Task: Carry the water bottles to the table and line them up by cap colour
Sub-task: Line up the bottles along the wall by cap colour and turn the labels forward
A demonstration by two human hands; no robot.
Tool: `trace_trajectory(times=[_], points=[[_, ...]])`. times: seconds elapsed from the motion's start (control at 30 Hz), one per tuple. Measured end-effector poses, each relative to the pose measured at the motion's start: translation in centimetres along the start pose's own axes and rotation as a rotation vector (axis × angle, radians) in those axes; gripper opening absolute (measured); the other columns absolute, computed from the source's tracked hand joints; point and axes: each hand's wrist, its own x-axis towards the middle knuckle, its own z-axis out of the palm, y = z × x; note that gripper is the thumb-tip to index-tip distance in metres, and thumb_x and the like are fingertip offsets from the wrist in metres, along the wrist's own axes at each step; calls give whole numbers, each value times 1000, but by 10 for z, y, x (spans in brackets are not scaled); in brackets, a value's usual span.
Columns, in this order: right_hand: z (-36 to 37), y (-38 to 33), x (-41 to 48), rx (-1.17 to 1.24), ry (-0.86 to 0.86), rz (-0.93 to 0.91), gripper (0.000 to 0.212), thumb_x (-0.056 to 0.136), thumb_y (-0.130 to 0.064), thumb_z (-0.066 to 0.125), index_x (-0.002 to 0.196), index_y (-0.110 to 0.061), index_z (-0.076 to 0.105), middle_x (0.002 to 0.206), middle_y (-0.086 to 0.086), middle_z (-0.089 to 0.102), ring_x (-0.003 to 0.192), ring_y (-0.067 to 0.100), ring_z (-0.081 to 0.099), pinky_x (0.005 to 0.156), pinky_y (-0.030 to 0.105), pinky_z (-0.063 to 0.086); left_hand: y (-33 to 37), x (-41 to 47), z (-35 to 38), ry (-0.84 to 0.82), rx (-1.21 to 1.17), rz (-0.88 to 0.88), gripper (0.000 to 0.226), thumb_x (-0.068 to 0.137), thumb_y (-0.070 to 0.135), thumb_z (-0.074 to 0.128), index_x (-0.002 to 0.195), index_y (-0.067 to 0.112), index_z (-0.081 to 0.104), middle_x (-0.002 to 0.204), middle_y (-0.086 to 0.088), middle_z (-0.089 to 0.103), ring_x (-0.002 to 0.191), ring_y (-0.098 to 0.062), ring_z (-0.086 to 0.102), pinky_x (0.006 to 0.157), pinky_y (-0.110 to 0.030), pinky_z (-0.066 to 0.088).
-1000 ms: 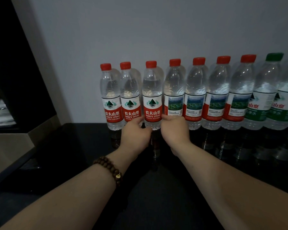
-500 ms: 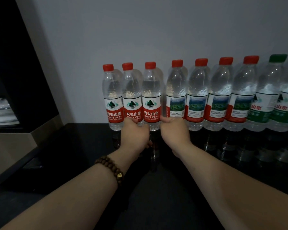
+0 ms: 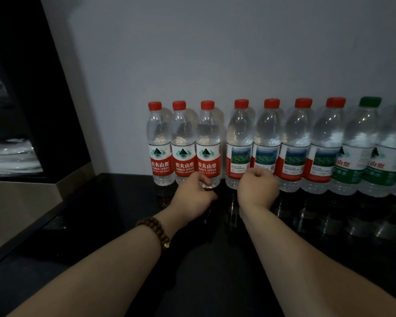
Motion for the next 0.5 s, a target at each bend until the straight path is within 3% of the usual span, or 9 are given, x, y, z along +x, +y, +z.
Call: trace_trajectory(times=[0.1,0.2,0.3,0.4,0.43,0.5], points=[[-8,-1,-4,65,-50,71,21,92,-12,56,92,-21,75,89,-4,68,83,18,63,64,24,46,9,-1,2,-4,57,-79,27,82,14,79,99,23,60,88,-1,72,80,-13,70,70,-30,56],[-17,-3,0,-2,-194,122,20,90,-10,53,88,-11,73,90,6,68,85,26,63,72,32,48,16,-5,14,150,25,-206,14,85,19,70,94,25,63,95,0,68,88,-18,65,79,-36,56],[-34,-7,15,-153,-377,96,23,88,-5,48,68,-12,57,72,7,57,71,26,53,65,35,43,15,-16,27,343,-57,-178,12,80,25,67,87,32,60,87,7,68,79,-14,66,65,-32,52],[-55,-1,28,-305,-443,-127,31,87,-3,52,58,-13,54,60,1,54,61,20,51,55,28,38,14,-15,33,331,-83,-62,17,80,23,69,86,34,58,83,6,69,74,-14,68,59,-29,51],[-59,2,28,-308,-431,-202,30,87,-3,54,60,-13,59,60,-1,57,60,17,52,54,29,39,15,-13,37,318,-84,-18,20,80,20,69,88,35,58,83,6,69,74,-13,68,60,-28,52],[-59,8,24,-290,-433,-320,21,87,-4,57,83,-12,76,68,-8,64,63,5,52,58,23,42,21,-10,46,312,-79,64,24,81,19,71,96,35,61,75,8,69,67,-6,66,56,-21,52]])
